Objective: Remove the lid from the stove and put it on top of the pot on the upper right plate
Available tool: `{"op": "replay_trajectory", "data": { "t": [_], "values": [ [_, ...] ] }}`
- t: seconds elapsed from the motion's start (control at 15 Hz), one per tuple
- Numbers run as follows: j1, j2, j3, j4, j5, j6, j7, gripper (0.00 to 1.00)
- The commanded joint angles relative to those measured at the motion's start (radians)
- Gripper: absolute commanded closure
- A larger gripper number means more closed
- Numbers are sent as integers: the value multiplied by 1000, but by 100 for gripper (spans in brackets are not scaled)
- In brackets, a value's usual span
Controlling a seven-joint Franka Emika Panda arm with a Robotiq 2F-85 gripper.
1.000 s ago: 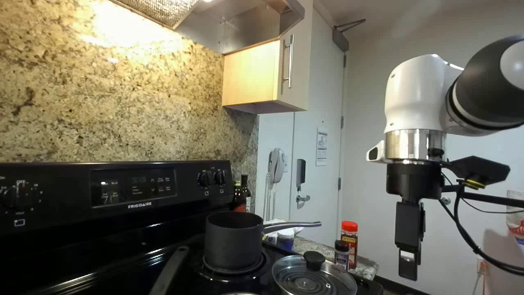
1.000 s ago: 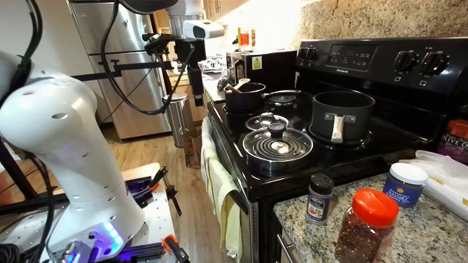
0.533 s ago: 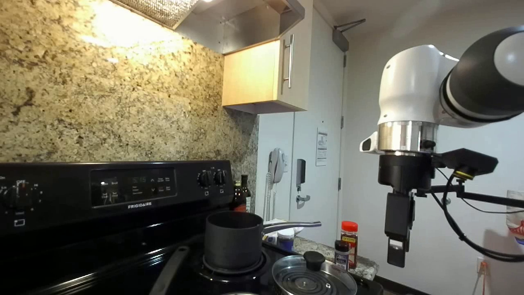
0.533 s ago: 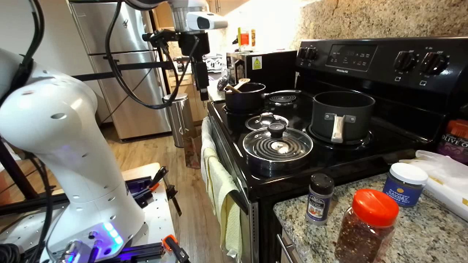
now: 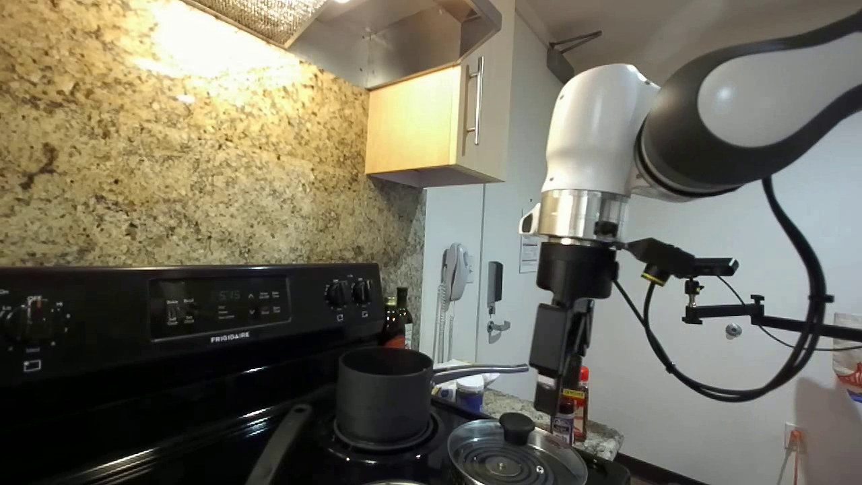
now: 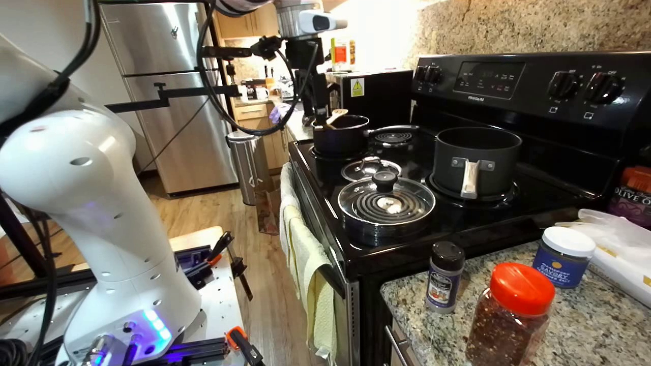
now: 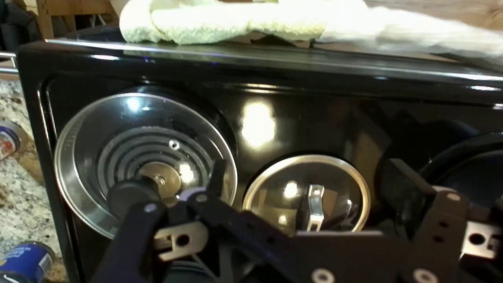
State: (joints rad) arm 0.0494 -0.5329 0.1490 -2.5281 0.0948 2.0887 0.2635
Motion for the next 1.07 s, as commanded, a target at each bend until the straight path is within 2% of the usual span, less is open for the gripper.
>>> {"op": "replay_trajectory", "data": {
  "t": [0.0, 0.33, 0.6, 0.8, 1.0],
  "values": [
    [-26, 195, 39, 139, -51, 70, 87, 0],
    [-23, 390, 40, 267, -128, 152, 204, 0],
    [-6, 504, 22, 338, -226, 173, 297, 0],
    [15, 575, 5, 378, -251, 173, 315, 0],
    [36, 640, -11, 410, -231, 179, 265, 0]
  ]
}}
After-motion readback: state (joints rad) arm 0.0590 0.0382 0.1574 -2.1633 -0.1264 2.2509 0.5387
